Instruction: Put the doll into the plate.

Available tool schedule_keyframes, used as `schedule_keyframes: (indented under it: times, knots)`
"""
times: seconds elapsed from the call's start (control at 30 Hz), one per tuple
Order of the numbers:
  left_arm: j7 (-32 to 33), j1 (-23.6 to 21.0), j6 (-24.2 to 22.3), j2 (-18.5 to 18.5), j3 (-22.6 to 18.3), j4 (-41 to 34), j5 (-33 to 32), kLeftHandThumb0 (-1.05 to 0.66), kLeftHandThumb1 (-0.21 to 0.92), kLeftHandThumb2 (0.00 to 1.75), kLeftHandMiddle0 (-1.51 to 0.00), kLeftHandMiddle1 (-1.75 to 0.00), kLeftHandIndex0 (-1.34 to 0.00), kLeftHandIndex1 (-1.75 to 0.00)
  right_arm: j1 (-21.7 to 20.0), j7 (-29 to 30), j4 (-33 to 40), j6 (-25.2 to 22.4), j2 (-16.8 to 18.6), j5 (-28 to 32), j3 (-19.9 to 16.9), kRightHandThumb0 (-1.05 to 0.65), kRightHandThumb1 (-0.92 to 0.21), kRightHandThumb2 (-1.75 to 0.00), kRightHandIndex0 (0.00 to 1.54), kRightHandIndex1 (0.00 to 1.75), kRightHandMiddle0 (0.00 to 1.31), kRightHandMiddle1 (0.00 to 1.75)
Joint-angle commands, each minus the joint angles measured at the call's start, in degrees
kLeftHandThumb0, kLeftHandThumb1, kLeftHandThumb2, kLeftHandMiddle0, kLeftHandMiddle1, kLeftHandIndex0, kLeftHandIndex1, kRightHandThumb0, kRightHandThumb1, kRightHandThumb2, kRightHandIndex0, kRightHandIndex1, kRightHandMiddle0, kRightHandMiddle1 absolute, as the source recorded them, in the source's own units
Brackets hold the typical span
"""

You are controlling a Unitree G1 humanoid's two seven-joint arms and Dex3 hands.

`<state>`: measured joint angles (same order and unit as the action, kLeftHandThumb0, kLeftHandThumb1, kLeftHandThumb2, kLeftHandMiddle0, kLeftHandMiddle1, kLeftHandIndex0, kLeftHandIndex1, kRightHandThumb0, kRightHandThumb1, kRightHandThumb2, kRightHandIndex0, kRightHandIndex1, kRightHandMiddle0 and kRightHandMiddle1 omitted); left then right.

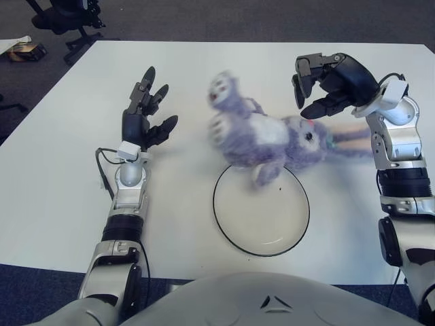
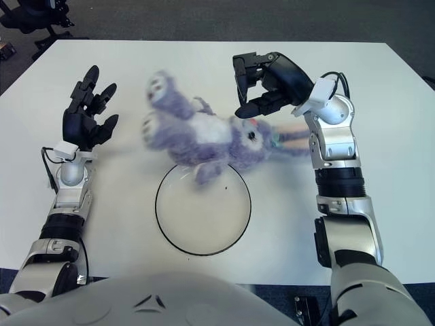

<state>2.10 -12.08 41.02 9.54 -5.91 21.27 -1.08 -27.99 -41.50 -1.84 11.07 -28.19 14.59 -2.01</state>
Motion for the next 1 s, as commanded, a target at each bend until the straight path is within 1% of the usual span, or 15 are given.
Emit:
schedule_keyframes:
  times: [0.0,0.33,0.57,0.73,0.9,0.97]
  knots:
    - [-0.3,3.8,-0.8,-2.3,0.3,4.0,-0.2,-0.41,0.92,0.16,-0.69,-0.08,-0.44,-0.03,0.3,-1.3,0.8,0.5,-0.2,1.4,-0.8,-0.23,-0.88,-0.02,1.01,1.75,0.79,1.75]
    - [-0.8,3.6,-1.3,-2.3,-0.2,4.4,-0.9,-0.40,0.92,0.16,-0.69,-0.08,-0.44,-0.02,1.1,-6.2,1.1,0.7,-0.2,5.2,-1.0,-0.26,-0.89,-0.01,1.03,1.75,0.80,1.75]
    - [-0.9,3.6,-1.8,-2.5,-0.3,4.4,-1.0,-0.40,0.92,0.15,-0.69,-0.08,-0.44,-0.02,0.6,-10.6,0.7,0.6,-0.6,7.5,-1.0,-0.26,-0.89,-0.01,1.03,1.75,0.81,1.75]
    - [-0.9,3.9,-2.3,-2.7,-0.4,3.8,-0.9,-0.41,0.92,0.15,-0.69,-0.08,-0.44,-0.02,-0.2,-13.1,0.1,1.6,-1.5,6.3,-0.5,-0.26,-0.89,-0.01,1.04,1.75,0.82,1.75]
    - [-0.9,4.2,-2.4,-2.6,-0.3,3.4,-0.6,-0.41,0.92,0.15,-0.69,-0.08,-0.45,-0.02,-0.1,-13.0,0.4,1.1,-1.7,5.7,-0.6,-0.27,-0.89,-0.01,1.04,1.75,0.82,1.75]
    - [-1.3,4.5,-1.6,-1.8,0.6,2.9,1.1,-0.40,0.92,0.15,-0.69,-0.08,-0.45,-0.02,-0.2,-12.1,0.5,0.0,-2.4,4.2,-0.3,-0.27,-0.89,-0.01,1.03,1.75,0.81,1.75]
